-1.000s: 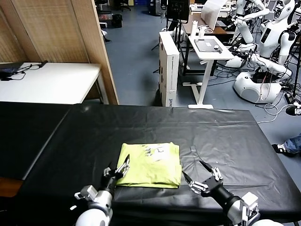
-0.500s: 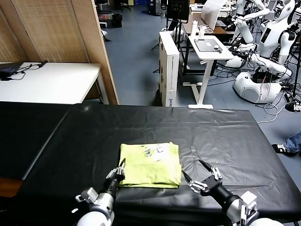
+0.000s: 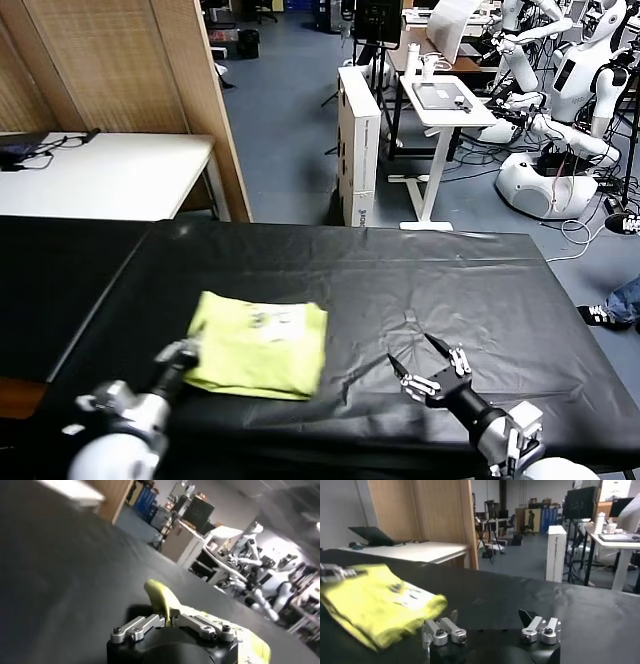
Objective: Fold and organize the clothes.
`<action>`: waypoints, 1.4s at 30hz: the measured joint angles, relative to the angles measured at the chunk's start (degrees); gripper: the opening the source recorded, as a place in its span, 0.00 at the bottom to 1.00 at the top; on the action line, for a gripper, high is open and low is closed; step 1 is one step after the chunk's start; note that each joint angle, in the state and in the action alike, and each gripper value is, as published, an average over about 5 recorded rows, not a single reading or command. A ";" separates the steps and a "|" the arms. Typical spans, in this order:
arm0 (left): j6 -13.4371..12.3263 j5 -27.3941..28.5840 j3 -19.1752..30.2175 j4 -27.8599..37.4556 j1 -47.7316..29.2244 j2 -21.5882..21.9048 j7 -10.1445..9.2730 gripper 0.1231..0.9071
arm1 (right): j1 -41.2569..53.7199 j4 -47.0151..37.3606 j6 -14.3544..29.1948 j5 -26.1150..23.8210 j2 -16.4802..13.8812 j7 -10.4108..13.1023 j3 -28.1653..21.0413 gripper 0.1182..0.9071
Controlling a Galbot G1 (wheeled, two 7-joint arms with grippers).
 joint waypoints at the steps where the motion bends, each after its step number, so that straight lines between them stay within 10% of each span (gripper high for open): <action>1: 0.49 0.09 -0.68 -0.77 0.02 0.65 -0.34 0.06 | -0.06 -0.10 0.03 -0.09 0.08 -0.01 0.00 1.00; 10: 5.80 -1.91 6.88 -8.58 -3.52 -1.54 -5.67 0.06 | -1.31 -0.35 0.19 -2.05 1.47 -0.08 -0.36 1.00; 24: 6.80 7.01 31.33 -0.92 -7.67 -17.82 -5.59 0.08 | 0.44 -0.07 -2.88 2.26 1.04 2.98 -2.05 1.00; 36: 6.19 9.25 32.40 -2.59 -8.01 -15.23 -3.58 0.93 | 7.92 -0.81 -12.99 19.36 0.31 13.43 -9.82 1.00; 42: 4.54 10.60 29.73 -4.48 -7.29 -12.34 -3.52 1.00 | 16.35 -4.86 -13.64 21.18 2.38 19.46 -17.31 1.00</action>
